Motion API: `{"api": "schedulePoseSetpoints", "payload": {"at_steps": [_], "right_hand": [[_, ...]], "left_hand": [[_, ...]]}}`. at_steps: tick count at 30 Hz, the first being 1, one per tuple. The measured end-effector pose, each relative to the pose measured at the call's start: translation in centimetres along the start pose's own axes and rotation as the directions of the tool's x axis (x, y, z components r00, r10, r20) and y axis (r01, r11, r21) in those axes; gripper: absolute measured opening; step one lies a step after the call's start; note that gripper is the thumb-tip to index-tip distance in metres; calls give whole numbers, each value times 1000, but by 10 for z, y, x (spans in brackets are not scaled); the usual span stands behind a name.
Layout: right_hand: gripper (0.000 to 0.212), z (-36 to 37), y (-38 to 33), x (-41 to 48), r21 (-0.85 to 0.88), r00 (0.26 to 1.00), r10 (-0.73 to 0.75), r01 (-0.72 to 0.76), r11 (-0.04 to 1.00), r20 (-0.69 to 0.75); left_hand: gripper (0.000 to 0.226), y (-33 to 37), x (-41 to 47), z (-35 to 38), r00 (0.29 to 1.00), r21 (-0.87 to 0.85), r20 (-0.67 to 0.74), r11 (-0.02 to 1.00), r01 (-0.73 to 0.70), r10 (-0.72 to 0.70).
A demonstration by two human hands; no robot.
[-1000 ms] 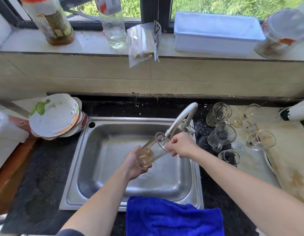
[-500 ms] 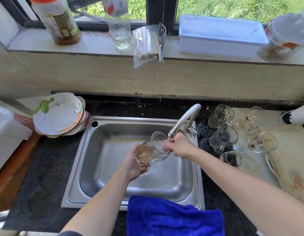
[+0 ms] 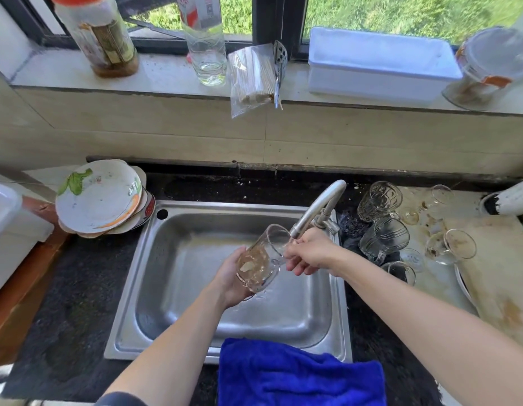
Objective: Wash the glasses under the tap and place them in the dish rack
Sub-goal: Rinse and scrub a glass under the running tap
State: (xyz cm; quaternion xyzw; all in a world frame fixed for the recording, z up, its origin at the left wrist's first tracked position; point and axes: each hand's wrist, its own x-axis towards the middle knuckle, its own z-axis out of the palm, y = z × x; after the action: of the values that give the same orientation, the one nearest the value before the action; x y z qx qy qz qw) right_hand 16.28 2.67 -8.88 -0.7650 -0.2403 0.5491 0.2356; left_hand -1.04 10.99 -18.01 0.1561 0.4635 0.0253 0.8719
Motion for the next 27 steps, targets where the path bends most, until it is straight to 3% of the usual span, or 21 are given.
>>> {"api": "schedulePoseSetpoints", "payload": {"at_steps": [4, 9, 13, 16, 19, 21, 23, 27], "right_hand": [[15, -7, -2, 6, 4, 998, -63, 63, 998, -25], [22, -6, 5, 8, 26, 1000, 0, -1, 1000, 22], [13, -6, 8, 10, -1, 999, -9, 9, 1000, 31], [23, -8, 5, 16, 60, 998, -55, 56, 997, -15], [18, -10, 8, 19, 107, 1000, -13, 13, 994, 1], [19, -12, 12, 22, 159, 999, 49, -51, 986, 15], [16, -14, 19, 27, 214, 992, 126, -129, 968, 28], [12, -10, 28, 30, 320, 962, 225, -265, 910, 156]], "left_hand": [[46, 5, 0, 0, 995, 267, -31, 958, 103, -99], [40, 2, 1, 4, 1000, 79, -10, 997, -7, 8], [44, 6, -1, -2, 996, 215, -12, 972, 91, -90], [55, 9, -3, -3, 989, 347, -32, 926, 145, -143], [46, 11, -6, 8, 981, 421, -169, 907, -14, 94], [42, 17, -13, 17, 932, 525, -191, 834, -168, 308], [41, 25, -24, 27, 912, 656, -97, 714, -244, 400], [37, 29, -30, 39, 870, 911, 34, 342, -229, 492]]}}
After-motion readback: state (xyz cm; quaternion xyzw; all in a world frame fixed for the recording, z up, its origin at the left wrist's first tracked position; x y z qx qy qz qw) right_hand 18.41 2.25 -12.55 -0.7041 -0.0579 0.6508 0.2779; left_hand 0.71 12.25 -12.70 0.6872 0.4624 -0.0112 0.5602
